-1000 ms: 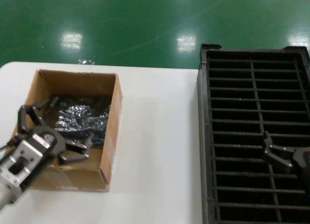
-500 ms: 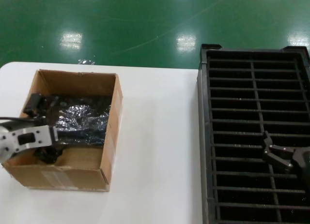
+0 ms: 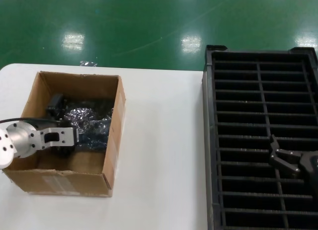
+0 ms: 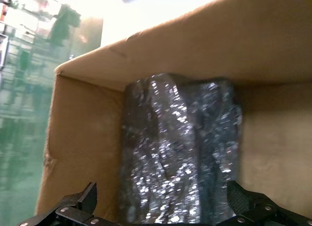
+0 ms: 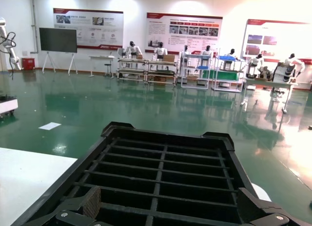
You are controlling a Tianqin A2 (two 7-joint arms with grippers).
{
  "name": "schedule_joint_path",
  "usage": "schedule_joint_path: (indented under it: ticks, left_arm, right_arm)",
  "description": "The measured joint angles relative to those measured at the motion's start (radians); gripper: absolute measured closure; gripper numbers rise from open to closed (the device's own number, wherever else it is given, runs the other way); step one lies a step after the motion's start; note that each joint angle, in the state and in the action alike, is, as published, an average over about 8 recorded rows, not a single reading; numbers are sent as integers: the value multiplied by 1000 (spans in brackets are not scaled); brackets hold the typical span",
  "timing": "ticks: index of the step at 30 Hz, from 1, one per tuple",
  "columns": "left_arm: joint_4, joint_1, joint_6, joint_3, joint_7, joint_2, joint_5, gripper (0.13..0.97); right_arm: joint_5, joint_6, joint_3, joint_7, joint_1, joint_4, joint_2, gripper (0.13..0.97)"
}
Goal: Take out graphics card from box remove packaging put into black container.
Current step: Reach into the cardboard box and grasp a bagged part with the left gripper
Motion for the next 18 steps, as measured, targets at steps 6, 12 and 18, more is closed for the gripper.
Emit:
schedule_joint_path:
  ticks: [6,12,18]
  left_arm:
    - [68,-20,-70,4,96,29,-49,192]
    - [79,-15,-99,10,124,34,-64,261]
    - [81,-3,-114,15,129,35,-72,346]
  right_arm:
    - [0,0,0,0,0,0,0,129]
    - [0,0,0,0,0,0,0,129]
    - [0,0,0,0,0,0,0,129]
